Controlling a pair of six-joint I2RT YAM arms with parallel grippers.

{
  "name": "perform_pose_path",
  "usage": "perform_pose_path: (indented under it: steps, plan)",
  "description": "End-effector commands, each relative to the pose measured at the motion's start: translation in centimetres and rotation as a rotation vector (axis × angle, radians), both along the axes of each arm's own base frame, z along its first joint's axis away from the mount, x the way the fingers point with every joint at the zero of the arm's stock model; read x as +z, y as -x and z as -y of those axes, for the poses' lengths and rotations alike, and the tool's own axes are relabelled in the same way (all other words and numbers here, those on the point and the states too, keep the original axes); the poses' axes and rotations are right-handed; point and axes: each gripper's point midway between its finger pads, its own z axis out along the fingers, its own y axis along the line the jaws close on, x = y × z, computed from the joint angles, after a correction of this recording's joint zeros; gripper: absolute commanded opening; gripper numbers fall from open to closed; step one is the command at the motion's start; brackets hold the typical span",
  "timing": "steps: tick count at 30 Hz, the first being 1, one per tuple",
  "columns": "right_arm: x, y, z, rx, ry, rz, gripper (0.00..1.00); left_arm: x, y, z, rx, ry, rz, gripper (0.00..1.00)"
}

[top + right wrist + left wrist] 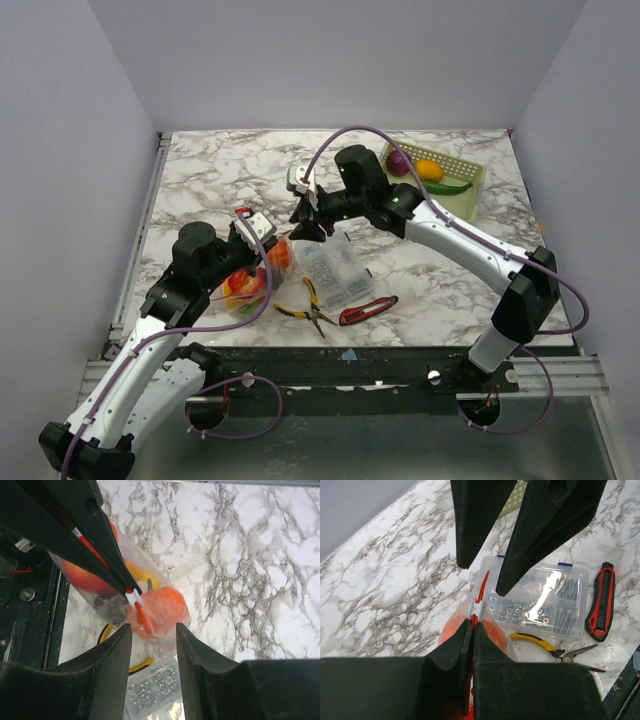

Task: Place the food in the zip-top bag and seal the zipper
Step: Zip the zipper food storage bag at the center of the board.

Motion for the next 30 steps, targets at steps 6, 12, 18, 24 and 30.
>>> perform_pose_path:
  steps: [6, 12, 18, 24, 30]
  plan:
    - [-0.4, -0.1, -1.8, 0.055, 0.076, 0.041, 0.28, 0.8, 0.1, 0.6, -0.038, 0.019, 0.040, 0.00]
    - [-1.2, 0.1, -1.8, 0.071, 0.109, 0.057, 0.21, 0.9, 0.2, 0.6, -0.038, 0.020, 0.046, 0.00]
    - [-1.6, 0.7, -1.7, 0.097, 0.133, 0.082, 0.22, 0.9, 0.2, 0.6, -0.039, 0.020, 0.042, 0.00]
    - [-1.6, 0.5, -3.0, 0.084, 0.121, 0.089, 0.00, 1.0, 0.3, 0.7, -0.042, 0.024, 0.036, 0.00]
    - [-1.0, 0.5, -3.0, 0.053, 0.070, 0.107, 0.00, 2.0, 0.3, 0.5, -0.023, 0.061, 0.057, 0.34]
